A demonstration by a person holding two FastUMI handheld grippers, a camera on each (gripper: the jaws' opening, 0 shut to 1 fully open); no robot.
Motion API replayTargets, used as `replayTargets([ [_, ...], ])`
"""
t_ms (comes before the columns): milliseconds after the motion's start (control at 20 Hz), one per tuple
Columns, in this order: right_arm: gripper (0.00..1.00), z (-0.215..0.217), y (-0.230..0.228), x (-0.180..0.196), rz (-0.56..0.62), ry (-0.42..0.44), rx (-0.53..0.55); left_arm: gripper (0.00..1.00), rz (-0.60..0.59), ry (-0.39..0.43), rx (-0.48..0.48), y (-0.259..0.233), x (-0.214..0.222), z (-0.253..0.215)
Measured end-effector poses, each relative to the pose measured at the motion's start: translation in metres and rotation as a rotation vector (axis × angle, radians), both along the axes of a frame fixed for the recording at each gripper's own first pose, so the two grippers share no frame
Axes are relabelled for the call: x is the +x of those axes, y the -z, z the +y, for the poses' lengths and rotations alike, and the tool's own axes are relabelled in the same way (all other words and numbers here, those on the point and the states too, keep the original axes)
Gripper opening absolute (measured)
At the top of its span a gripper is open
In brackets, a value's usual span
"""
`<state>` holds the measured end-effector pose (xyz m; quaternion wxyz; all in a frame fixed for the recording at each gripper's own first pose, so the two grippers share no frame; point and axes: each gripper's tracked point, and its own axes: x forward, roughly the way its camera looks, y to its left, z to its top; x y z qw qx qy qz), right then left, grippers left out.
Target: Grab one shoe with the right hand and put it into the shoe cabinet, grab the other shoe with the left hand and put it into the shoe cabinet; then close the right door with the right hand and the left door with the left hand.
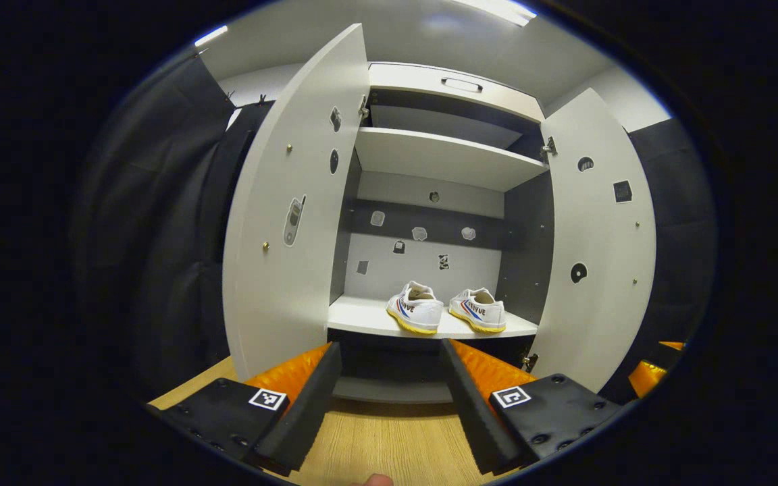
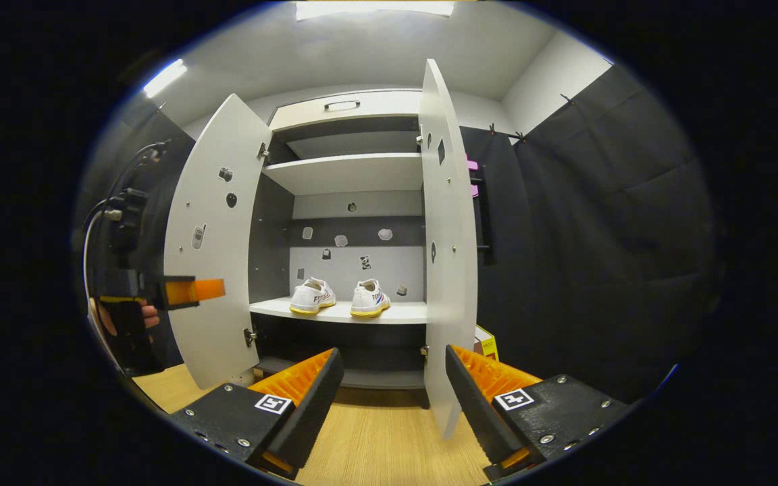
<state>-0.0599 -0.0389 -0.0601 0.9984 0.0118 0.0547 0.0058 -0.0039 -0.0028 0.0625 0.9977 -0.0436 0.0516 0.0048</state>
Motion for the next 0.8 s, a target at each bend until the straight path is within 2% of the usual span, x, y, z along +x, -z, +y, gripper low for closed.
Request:
replayTargets([
  [250, 0.93, -0.005, -0.004, -0.004, 0.002, 0.018, 0.010, 0.95, 0.025, -0.003, -0.012, 0.016, -0.027, -0.006],
  [400, 0.93, -0.018, -0.024, 0.003, -0.028, 0.025, -0.010, 0.95, 0.015, -0.030, -0.004, 0.016, -0.034, -0.001],
  [550, 0.93, -0.054, -0.058, 0.022, -0.062, 0.046, -0.075, 0.95, 0.020, -0.046, 0.006, 0.018, -0.049, 0.004],
  [600, 0.98, -0.071, -0.074, 0.031, -0.085, 0.068, -0.098, 0.95, 0.021, -0.047, 0.012, 0.020, -0.054, 0.005],
  [650, 0.94, -0.089, -0.090, 0.042, -0.103, 0.096, -0.111, 0.95, 0.019, -0.050, 0.021, 0.020, -0.058, 0.006],
  [800, 0.94, -0.137, -0.125, 0.070, -0.120, 0.163, -0.120, 0.95, 0.020, -0.064, 0.051, 0.024, -0.065, 0.015],
])
